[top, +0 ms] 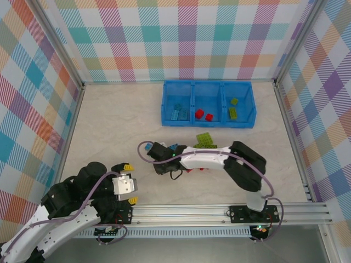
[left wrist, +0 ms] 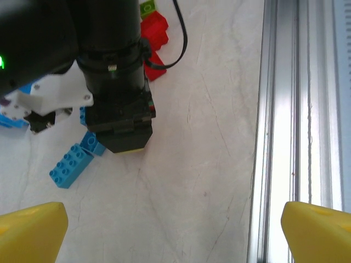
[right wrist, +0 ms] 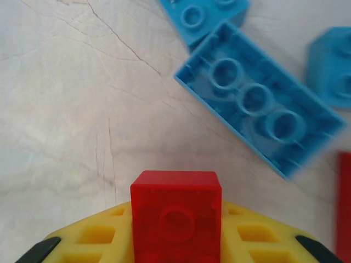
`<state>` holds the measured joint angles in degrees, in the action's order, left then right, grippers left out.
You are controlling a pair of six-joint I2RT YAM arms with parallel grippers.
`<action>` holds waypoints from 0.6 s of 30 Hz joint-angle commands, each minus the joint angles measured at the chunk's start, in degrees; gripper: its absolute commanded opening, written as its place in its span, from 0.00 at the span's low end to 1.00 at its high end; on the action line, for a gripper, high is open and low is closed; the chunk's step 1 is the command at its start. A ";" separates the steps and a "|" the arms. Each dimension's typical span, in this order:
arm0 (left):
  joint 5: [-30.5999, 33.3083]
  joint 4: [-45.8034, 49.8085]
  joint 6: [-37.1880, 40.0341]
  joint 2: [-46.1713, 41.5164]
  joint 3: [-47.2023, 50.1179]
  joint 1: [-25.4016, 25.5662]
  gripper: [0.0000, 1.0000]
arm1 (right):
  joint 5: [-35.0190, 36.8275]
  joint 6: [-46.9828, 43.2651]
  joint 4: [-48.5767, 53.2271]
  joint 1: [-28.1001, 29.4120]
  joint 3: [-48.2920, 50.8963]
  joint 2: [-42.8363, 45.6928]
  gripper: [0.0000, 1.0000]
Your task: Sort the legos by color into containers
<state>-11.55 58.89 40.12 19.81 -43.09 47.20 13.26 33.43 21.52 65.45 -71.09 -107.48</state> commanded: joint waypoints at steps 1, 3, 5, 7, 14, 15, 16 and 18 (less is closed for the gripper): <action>-3.91 -7.12 -4.10 3.21 -3.40 0.28 1.00 | 2.74 -1.33 -1.64 -0.76 2.98 10.51 0.29; -4.66 -11.51 -8.26 5.59 -4.05 0.34 1.00 | 5.71 -3.16 -0.18 -2.98 4.62 16.09 0.29; -4.82 -16.65 -12.80 7.41 -4.16 0.29 1.00 | 8.06 -5.57 0.95 -6.90 6.22 21.01 0.29; -3.49 -22.32 -18.91 9.07 -3.68 0.34 1.00 | 8.88 -8.06 2.08 -12.35 6.91 24.94 0.28; 1.83 -24.44 -33.46 19.89 -6.10 0.30 1.00 | 3.05 -15.43 -1.01 -34.38 3.36 22.17 0.23; 3.12 -24.22 -34.57 20.86 -6.08 0.33 1.00 | 1.97 -16.11 -1.18 -36.30 1.49 19.48 0.23; 4.01 -24.24 -35.51 21.28 -5.89 0.32 1.00 | 1.15 -16.86 -1.62 -37.55 -0.02 17.07 0.23; 4.61 -24.53 -37.57 21.52 -5.13 0.28 1.00 | -0.78 -17.85 -2.31 -39.93 -3.51 11.73 0.24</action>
<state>-9.43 35.66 8.73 41.65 -47.83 47.24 16.88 19.68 20.56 27.07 -70.78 -90.41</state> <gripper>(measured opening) 0.997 0.319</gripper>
